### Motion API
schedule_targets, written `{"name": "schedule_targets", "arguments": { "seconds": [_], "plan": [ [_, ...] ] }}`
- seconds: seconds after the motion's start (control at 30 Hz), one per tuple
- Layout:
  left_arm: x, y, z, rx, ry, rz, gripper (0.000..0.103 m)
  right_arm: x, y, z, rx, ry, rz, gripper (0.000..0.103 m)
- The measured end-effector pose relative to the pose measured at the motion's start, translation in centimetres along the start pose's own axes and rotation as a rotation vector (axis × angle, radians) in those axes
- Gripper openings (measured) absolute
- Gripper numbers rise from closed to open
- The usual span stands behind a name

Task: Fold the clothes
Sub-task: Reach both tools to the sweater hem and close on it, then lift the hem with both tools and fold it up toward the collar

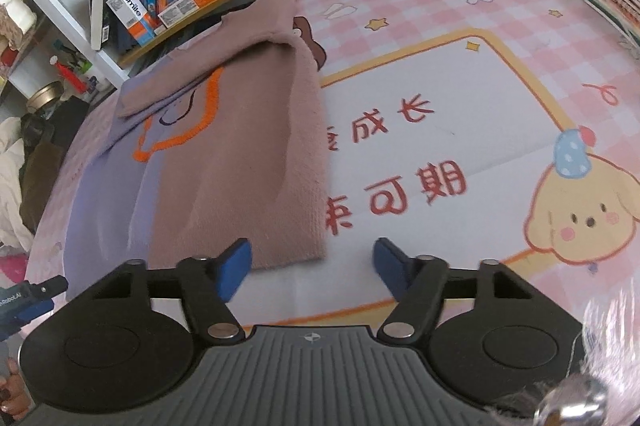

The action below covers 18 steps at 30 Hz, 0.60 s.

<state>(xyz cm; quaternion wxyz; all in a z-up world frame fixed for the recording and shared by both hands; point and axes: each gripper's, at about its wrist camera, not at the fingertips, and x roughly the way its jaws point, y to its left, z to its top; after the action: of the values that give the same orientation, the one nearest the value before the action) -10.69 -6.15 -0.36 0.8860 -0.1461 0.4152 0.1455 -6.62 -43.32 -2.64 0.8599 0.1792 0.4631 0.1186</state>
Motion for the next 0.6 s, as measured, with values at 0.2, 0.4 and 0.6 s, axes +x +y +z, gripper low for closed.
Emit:
{"name": "schedule_targets", "arguments": {
  "seconds": [0.2,0.4,0.6],
  "plan": [
    [1.5,1.1,0.7,-0.033,0.028,-0.002,0.043,1.1,0.5,0.8,0.011,-0.004,0.004,0.039],
    [2.7,1.0,1.4,-0.023,0.05,-0.034,0.025,1.9,0.9,1.5,0.0,-0.014,-0.007,0.024],
    [2.4,-0.8,2.1,0.053,0.019,-0.067,0.019,2.4,2.8,2.3,-0.089,-0.021,0.037,0.012]
  ]
}}
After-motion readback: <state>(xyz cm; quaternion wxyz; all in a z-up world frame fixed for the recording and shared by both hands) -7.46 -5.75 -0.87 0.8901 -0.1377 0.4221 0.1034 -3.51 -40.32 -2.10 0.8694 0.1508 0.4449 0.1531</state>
